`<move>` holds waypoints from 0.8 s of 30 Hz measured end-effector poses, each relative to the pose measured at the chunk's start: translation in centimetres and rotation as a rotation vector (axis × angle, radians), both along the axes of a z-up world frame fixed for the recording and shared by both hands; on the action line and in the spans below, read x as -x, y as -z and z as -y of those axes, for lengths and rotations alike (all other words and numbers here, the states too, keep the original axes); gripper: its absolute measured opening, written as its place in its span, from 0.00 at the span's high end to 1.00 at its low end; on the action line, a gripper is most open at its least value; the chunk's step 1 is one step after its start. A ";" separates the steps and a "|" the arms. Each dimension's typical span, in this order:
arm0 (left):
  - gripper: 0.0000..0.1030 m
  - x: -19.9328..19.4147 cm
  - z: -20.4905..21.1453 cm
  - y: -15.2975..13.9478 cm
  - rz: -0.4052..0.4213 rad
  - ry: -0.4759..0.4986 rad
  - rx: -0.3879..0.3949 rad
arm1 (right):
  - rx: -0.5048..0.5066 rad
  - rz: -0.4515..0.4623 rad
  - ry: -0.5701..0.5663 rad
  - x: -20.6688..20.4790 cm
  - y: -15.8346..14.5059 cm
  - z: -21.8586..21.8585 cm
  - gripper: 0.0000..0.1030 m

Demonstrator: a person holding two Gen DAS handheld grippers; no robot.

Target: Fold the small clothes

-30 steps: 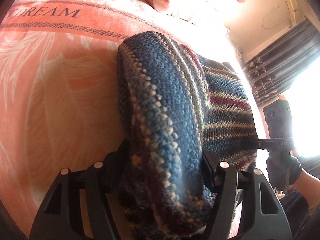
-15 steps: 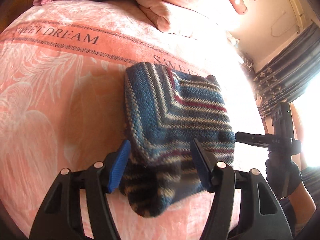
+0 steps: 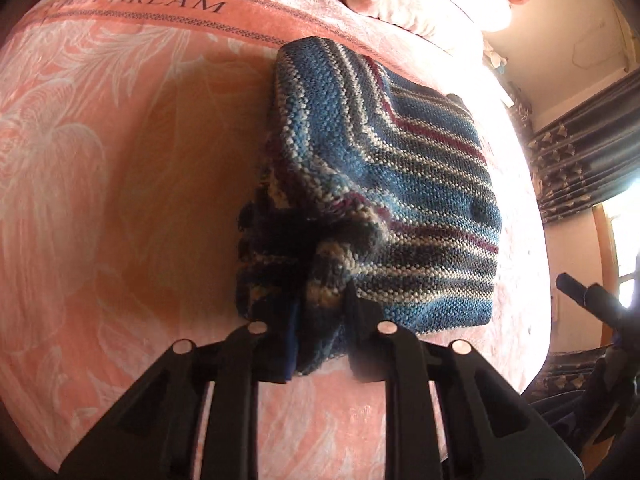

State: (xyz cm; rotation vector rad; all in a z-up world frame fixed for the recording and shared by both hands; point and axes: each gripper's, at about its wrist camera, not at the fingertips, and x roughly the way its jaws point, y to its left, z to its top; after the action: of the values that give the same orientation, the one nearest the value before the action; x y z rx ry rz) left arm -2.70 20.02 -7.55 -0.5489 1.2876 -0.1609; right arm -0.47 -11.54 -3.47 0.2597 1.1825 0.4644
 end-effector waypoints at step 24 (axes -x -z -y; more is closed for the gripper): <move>0.31 6.4 1.9 -8.4 0.084 -0.039 -0.217 | 0.336 0.032 0.065 4.6 0.2 -2.1 0.04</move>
State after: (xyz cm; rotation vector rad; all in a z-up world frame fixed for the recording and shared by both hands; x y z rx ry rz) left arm -9.12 18.11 0.85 -0.3777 1.1947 -0.0106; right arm -5.11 -9.43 -3.63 0.0008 1.1968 0.2071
